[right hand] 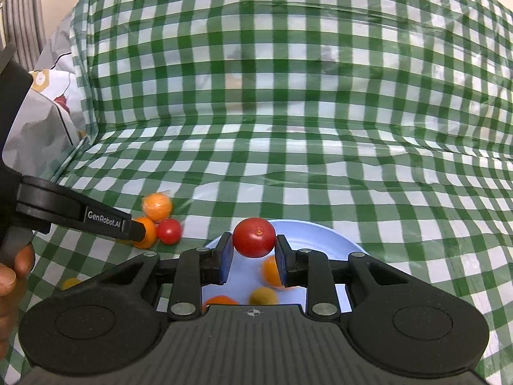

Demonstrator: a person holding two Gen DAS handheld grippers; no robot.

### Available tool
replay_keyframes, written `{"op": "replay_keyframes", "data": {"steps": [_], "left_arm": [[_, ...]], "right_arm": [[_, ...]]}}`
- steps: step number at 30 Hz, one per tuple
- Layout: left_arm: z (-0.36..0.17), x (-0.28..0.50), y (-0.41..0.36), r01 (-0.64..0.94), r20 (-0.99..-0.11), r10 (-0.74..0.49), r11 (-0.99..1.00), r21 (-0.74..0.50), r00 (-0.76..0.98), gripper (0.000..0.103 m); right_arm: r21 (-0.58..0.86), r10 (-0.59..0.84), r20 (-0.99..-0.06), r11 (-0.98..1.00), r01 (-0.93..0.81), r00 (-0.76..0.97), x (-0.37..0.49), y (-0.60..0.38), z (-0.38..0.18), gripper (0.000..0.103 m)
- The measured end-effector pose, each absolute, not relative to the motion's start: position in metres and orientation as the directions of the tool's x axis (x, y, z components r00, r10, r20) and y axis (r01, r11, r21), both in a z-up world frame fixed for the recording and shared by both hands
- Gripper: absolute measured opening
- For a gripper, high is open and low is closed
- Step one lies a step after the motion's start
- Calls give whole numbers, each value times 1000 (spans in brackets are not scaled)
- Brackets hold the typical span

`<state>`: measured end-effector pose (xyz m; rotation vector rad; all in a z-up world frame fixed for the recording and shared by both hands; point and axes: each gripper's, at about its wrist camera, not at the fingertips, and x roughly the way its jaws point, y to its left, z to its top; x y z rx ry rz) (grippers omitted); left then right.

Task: Organize fruits
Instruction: 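Carry both fruits over the blue plate and open both grippers to release them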

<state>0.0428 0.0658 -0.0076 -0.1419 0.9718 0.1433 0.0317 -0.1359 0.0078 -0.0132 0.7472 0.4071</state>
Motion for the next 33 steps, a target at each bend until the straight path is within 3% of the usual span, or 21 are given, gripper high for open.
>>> {"op": "replay_keyframes", "data": {"steps": [8, 16, 28, 31, 33], "left_arm": [[-8, 44, 57, -174, -827, 54, 983, -53, 560, 27], [-1, 43, 46, -140, -804, 1, 985, -103, 595, 27], [-3, 38, 8, 36, -777, -140, 988, -150, 613, 27], [-3, 37, 1, 66, -765, -172, 984, -168, 621, 43], [-3, 36, -1, 73, -762, -176, 983, -167, 624, 43]], "right_arm": [[115, 311, -657, 942, -316, 687, 32, -158, 10, 30], [132, 155, -673, 987, -88, 723, 40, -202, 12, 29], [128, 228, -737, 971, -201, 636, 33, -192, -3, 30], [103, 208, -756, 974, -201, 620, 35, -191, -7, 35], [96, 199, -757, 976, -195, 622, 35, -192, -7, 45]]}}
